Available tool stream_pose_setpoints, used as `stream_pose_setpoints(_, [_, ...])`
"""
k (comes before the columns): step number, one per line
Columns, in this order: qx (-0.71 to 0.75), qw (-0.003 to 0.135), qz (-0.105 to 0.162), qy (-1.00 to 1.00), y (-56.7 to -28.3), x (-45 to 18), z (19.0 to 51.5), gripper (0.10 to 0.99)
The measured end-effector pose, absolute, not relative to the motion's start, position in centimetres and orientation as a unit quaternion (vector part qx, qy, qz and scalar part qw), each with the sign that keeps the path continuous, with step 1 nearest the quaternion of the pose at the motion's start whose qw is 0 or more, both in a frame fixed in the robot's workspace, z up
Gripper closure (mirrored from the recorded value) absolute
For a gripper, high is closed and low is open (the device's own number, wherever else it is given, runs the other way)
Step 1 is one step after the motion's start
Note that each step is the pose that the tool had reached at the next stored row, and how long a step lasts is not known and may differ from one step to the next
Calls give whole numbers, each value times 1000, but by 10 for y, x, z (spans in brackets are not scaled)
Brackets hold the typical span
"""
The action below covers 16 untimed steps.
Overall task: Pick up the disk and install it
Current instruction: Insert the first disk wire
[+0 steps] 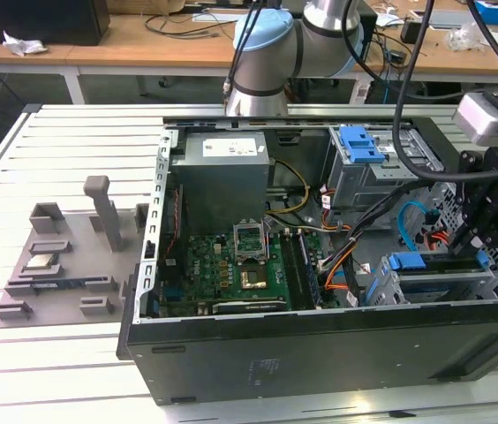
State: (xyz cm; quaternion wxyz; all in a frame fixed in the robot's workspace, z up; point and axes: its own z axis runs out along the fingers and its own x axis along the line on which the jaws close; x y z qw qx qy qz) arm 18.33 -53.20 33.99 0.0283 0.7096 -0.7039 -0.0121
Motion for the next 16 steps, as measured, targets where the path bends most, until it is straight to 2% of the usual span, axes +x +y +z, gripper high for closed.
stream_pose_setpoints(9, [710, 27, -13, -704, -532, 183, 343, 918])
stream_pose_setpoints(12, [710, 21, -19, -704, -532, 183, 344, 918])
stream_pose_setpoints(16, [710, 21, -19, -704, -533, 183, 343, 918])
